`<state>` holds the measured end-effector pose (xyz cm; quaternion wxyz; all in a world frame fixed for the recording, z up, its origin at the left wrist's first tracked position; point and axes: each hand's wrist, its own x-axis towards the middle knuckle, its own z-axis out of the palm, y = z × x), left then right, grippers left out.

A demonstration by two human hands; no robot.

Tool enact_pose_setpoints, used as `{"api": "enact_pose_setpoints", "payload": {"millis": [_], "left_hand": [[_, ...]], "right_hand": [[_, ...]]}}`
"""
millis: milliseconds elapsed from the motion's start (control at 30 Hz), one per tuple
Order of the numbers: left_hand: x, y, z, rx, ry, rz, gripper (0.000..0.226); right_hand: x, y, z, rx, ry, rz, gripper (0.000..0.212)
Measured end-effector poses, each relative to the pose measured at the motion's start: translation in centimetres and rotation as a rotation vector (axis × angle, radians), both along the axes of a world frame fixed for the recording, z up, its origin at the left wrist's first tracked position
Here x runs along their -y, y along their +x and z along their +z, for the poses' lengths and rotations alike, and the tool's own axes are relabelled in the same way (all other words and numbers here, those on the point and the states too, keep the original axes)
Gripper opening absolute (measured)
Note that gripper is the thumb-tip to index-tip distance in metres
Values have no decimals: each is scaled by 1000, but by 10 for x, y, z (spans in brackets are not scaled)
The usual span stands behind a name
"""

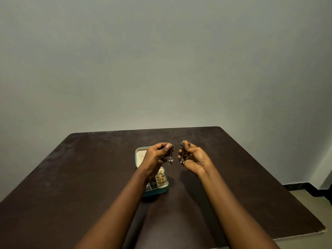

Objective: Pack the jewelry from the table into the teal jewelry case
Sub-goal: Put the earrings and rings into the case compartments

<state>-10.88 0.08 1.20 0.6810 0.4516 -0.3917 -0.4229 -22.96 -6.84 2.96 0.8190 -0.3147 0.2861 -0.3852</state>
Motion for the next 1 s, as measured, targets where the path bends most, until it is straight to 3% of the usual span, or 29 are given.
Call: {"api": "enact_pose_setpoints", "payload": {"millis": [300, 400, 567, 1000], "left_hand": [[-16, 6, 5, -555, -23, -41, 26], [-21, 6, 7, -686, -56, -69, 15], [-27, 13, 10, -793, -72, -47, 15], [-43, 13, 13, -851, -88, -20, 30]], "right_hand": [[-23, 14, 4, 258, 242, 124, 27], [-28, 19, 4, 287, 278, 140, 26], [-36, 24, 10, 294, 356, 137, 26], [-50, 33, 14, 250, 372, 162, 24]]}}
